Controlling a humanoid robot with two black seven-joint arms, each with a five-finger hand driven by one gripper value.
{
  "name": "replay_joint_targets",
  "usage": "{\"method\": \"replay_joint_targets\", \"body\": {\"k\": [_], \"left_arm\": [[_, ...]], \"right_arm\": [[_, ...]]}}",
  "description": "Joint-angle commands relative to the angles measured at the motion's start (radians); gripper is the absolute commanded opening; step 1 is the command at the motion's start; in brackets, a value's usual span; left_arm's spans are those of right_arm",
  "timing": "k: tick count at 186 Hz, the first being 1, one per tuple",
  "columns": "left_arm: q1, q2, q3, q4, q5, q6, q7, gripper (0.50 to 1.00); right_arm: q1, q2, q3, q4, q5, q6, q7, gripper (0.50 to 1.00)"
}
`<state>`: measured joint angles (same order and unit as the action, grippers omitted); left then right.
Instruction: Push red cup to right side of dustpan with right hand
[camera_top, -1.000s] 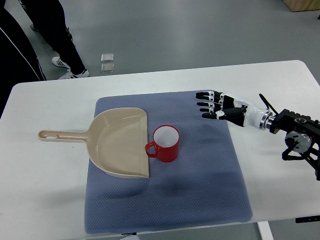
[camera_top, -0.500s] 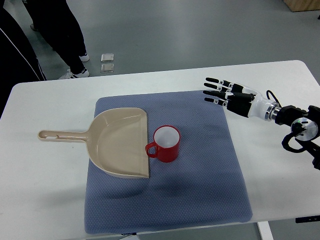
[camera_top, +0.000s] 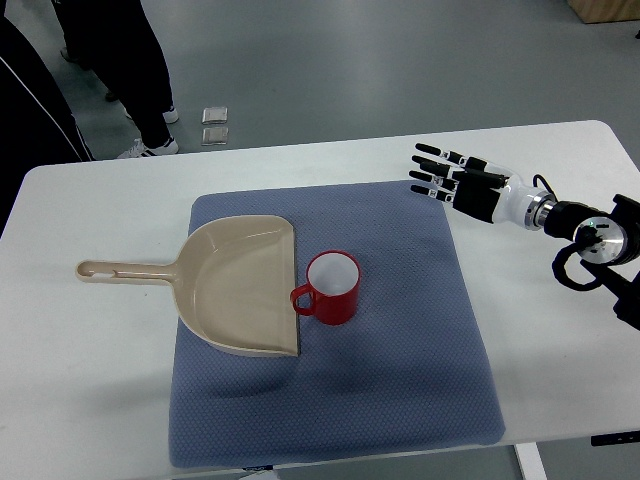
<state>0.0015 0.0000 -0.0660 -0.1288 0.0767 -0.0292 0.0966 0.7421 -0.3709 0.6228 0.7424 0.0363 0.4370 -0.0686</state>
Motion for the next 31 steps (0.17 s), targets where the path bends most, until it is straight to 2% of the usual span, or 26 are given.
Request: {"method": "replay_joint_targets", "body": {"k": [1,31], "left_arm": [[0.000,0.000,0.000,0.000,0.000,-0.001,0.000,1.000],[0.000,0.000,0.000,0.000,0.000,0.000,0.000,1.000]], "right_arm": [[-0.001,0.000,0.002,0.000,0.000,0.009,0.004,0.934],[-0.001,0.001,0.002,0.002,0.004,0.011,0.004,0.936]]}}
